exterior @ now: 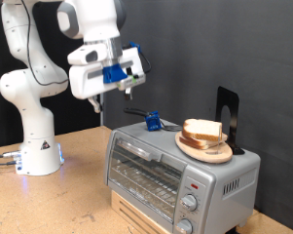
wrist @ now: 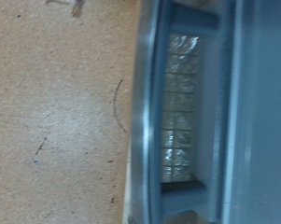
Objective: Make a piece of toast with the oven
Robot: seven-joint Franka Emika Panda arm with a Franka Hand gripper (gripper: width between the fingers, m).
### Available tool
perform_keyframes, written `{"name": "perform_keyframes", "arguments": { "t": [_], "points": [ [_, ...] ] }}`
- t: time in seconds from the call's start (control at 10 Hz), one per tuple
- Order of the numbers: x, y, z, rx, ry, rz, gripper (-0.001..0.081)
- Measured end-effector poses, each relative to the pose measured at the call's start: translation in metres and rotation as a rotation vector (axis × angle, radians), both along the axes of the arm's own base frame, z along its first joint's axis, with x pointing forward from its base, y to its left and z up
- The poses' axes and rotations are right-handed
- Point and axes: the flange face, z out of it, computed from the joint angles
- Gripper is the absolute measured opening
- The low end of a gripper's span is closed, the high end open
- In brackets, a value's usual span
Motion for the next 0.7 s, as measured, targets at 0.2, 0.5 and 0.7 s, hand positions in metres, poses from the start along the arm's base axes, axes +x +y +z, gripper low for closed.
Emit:
{"name": "perform_keyframes", "arguments": {
  "t": [0.2,0.5,0.7],
  "points": [
    [0.0024,0.0016,-0.0156,-0.034,0.002,0.010,0.0809],
    [0.0013,-0.0011,-0.0098,0.081,-0.009,0.005,0.0809],
    [-0.0006,-0.0033,-0.0134,0.126,0.003,-0.034,0.0809]
  ]
}}
